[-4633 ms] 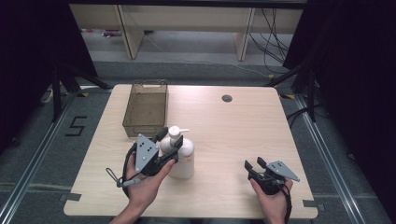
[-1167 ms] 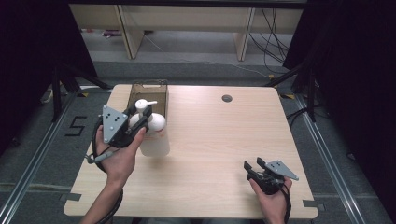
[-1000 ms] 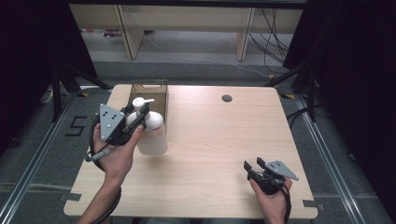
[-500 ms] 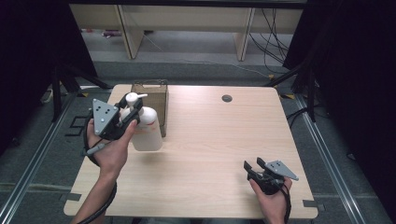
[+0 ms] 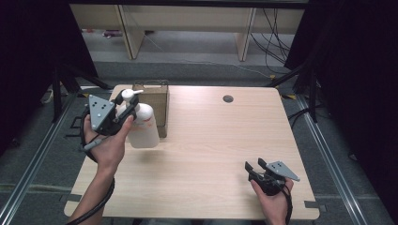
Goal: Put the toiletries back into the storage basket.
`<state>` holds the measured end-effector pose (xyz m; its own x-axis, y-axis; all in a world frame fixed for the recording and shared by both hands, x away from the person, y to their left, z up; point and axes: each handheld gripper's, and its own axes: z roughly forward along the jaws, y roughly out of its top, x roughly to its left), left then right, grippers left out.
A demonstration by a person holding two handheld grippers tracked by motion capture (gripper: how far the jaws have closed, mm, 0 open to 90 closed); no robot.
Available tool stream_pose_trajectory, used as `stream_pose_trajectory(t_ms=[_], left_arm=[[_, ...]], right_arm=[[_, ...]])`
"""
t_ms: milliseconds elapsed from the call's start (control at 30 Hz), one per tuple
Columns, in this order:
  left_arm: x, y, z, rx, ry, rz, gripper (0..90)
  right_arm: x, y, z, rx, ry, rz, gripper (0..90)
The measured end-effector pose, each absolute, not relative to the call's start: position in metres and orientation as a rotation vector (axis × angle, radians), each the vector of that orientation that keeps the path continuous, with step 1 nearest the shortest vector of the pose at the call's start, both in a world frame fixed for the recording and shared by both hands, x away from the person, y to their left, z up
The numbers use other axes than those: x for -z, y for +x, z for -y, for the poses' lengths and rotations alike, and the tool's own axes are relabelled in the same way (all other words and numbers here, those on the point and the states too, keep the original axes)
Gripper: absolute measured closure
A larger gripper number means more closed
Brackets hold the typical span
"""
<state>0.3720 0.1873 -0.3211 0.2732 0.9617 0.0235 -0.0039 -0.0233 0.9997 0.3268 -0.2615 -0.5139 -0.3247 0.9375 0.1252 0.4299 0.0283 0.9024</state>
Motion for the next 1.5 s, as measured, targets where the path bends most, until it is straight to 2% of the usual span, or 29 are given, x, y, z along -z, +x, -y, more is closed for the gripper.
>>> stream_pose_trajectory(t_ms=[1500], left_arm=[[0.292, 0.402, -0.205, -1.074, 1.296, -1.009, 59.4]], right_arm=[[0.515, 0.328, 0.261, -1.286, 1.393, -1.787, 42.6]])
